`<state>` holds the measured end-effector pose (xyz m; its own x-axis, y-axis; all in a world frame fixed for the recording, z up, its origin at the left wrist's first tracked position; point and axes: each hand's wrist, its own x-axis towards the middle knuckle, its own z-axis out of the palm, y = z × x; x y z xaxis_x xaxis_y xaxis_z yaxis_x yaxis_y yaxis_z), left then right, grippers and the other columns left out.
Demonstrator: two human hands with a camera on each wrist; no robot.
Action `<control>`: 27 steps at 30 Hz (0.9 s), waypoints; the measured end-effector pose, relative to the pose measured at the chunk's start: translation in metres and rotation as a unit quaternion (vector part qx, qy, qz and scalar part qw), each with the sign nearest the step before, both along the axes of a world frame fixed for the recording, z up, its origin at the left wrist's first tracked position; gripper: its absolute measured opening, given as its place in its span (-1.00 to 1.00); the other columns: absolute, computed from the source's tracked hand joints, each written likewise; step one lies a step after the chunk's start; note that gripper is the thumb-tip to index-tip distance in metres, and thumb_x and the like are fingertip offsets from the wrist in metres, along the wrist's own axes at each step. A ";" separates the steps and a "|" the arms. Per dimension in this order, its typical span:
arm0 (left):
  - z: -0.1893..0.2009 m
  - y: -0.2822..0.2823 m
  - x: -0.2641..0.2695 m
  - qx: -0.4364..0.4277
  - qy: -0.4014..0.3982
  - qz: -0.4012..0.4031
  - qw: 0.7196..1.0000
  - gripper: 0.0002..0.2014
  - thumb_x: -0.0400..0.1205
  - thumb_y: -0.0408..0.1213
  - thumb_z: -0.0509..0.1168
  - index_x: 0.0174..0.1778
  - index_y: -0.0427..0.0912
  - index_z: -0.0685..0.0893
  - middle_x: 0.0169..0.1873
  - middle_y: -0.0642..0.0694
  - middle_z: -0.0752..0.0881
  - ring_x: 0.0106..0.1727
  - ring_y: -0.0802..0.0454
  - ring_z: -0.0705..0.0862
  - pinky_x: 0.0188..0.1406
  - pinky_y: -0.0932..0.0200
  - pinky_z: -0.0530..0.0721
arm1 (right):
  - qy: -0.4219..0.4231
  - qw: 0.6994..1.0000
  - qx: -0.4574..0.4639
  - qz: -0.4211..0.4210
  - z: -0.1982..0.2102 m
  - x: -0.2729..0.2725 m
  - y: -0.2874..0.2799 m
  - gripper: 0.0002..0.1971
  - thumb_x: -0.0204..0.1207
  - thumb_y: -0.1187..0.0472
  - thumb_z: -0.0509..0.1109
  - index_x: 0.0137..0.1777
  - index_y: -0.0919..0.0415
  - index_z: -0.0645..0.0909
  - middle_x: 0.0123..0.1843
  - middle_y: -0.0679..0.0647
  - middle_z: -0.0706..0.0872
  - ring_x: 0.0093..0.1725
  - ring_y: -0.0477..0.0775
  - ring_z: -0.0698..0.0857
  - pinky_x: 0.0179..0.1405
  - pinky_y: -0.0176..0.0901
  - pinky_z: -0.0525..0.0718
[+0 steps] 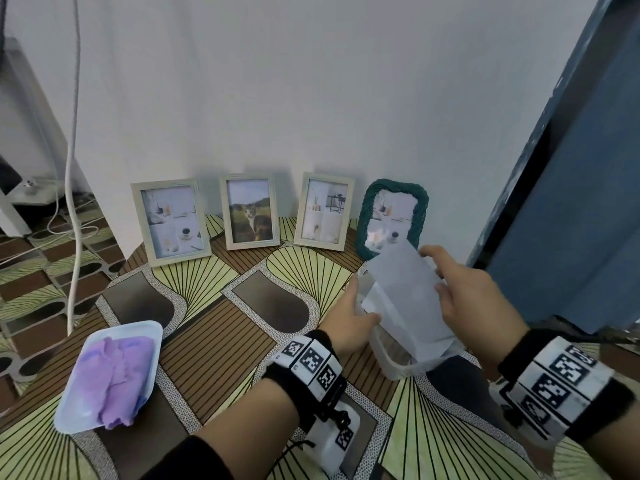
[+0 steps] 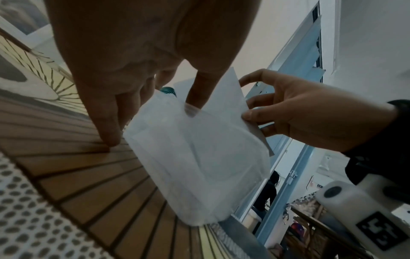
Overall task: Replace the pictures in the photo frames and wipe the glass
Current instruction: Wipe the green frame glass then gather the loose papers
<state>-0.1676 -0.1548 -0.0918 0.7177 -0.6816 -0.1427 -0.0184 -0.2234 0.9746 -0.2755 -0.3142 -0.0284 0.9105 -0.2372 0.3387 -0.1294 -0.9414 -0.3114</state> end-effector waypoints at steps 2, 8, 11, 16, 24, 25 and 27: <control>-0.002 -0.001 -0.002 -0.012 0.014 -0.008 1.000 -0.23 0.64 -0.39 0.34 0.69 0.10 0.12 0.45 -0.10 0.59 0.42 -0.09 0.61 0.42 -0.21 0.58 | 0.029 0.999 -0.026 0.000 -0.008 0.004 -0.004 -0.40 0.57 0.44 0.22 0.50 -0.14 0.27 -0.21 0.04 0.64 -0.25 0.14 0.62 -0.29 0.03 0.62; -0.013 0.003 -0.003 -0.026 0.020 0.004 0.999 -0.14 0.54 -0.24 0.39 0.69 0.20 0.08 0.46 -0.07 0.59 0.43 -0.04 0.60 0.41 -0.21 0.59 | 0.079 0.993 -0.092 -0.003 -0.019 0.007 -0.004 -0.37 0.54 0.43 0.21 0.56 -0.07 0.29 -0.05 0.06 0.69 -0.14 0.17 0.65 -0.26 0.03 0.64; -0.018 0.007 -0.006 -0.024 0.030 0.022 0.999 -0.06 0.54 -0.26 0.41 0.69 0.29 -0.04 0.50 0.01 0.53 0.44 -0.07 0.59 0.41 -0.26 0.58 | 0.087 0.987 -0.137 -0.019 -0.022 0.012 0.001 -0.46 0.52 0.42 0.19 0.47 0.00 0.38 -0.13 0.03 0.66 -0.13 0.16 0.62 -0.24 0.00 0.57; -0.023 0.011 -0.008 -0.027 0.017 0.022 0.999 -0.06 0.57 -0.29 0.40 0.70 0.25 -0.07 0.43 0.15 0.52 0.38 0.11 0.58 0.42 -0.14 0.59 | 0.059 0.989 -0.132 -0.028 -0.027 0.013 0.009 -0.46 0.50 0.45 0.19 0.46 0.06 0.46 0.09 0.05 0.72 0.07 0.19 0.57 -0.08 0.05 0.59; -0.028 0.021 -0.004 -0.043 0.019 0.018 0.999 -0.08 0.59 -0.41 0.41 0.71 0.18 -0.01 0.17 0.44 0.58 0.11 0.60 0.62 0.01 0.49 0.62 | 0.033 0.995 -0.072 -0.058 -0.039 0.027 0.010 -0.43 0.47 0.50 0.20 0.46 0.10 0.50 0.18 0.09 0.60 0.13 0.21 0.48 0.08 0.06 0.50; -0.029 0.022 -0.004 -0.043 0.023 0.020 0.999 -0.06 0.59 -0.41 0.41 0.72 0.15 -0.04 0.14 0.47 0.56 0.07 0.65 0.61 0.00 0.50 0.61 | 0.037 0.997 -0.049 -0.056 -0.040 0.030 0.010 -0.42 0.48 0.52 0.18 0.48 0.12 0.48 0.18 0.12 0.56 0.13 0.20 0.45 0.12 0.02 0.49; -0.028 0.026 -0.005 -0.041 0.024 0.023 0.999 -0.04 0.59 -0.38 0.42 0.72 0.11 -0.10 0.19 0.44 0.54 0.06 0.67 0.59 0.07 0.45 0.60 | 0.039 0.998 -0.022 -0.055 -0.043 0.033 0.011 -0.44 0.48 0.54 0.17 0.46 0.15 0.48 0.18 0.15 0.46 0.10 0.17 0.42 0.12 -0.04 0.50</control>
<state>-0.1723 -0.1292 -0.1201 0.7426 -0.6585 -0.1222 0.0364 -0.1424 0.9891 -0.2426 -0.3029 -0.0717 0.9039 -0.3233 0.2800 -0.2545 -0.9327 -0.2555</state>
